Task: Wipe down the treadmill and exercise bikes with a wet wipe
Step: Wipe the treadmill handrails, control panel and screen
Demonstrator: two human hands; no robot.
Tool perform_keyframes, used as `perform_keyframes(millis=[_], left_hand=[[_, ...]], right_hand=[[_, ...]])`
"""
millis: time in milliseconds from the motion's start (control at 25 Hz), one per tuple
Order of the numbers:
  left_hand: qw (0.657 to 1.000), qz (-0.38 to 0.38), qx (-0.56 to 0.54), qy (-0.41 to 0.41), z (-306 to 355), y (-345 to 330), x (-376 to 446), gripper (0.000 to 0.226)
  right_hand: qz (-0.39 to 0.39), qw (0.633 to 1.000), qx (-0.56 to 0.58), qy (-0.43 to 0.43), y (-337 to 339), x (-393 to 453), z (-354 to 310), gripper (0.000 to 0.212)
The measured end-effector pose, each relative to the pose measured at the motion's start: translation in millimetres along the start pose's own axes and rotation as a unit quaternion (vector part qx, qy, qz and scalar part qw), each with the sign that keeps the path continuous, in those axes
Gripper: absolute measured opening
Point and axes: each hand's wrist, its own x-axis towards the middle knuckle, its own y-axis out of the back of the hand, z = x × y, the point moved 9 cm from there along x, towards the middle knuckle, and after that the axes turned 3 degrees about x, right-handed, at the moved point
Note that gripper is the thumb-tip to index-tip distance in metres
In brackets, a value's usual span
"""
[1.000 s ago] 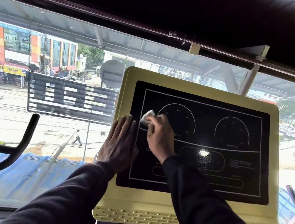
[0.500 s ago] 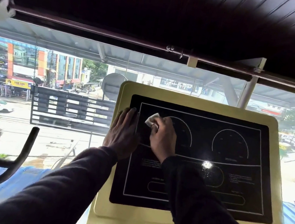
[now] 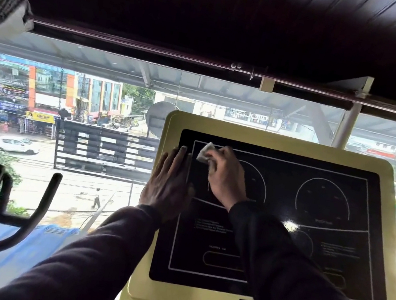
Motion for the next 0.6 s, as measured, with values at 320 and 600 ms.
perform_keyframes(millis=[320, 600], left_hand=[[1.0, 0.005, 0.011, -0.001, -1.7, 1.8, 1.0, 0.076], [0.999, 0.037, 0.01, 0.01, -1.1, 18.9, 18.0, 0.064]], right_hand=[[0.01, 1.0, -0.006, 0.014, 1.1, 15.5, -4.1, 0.027], [-0.033, 0.999, -0.02, 0.024, -1.0, 29.0, -4.3, 0.037]])
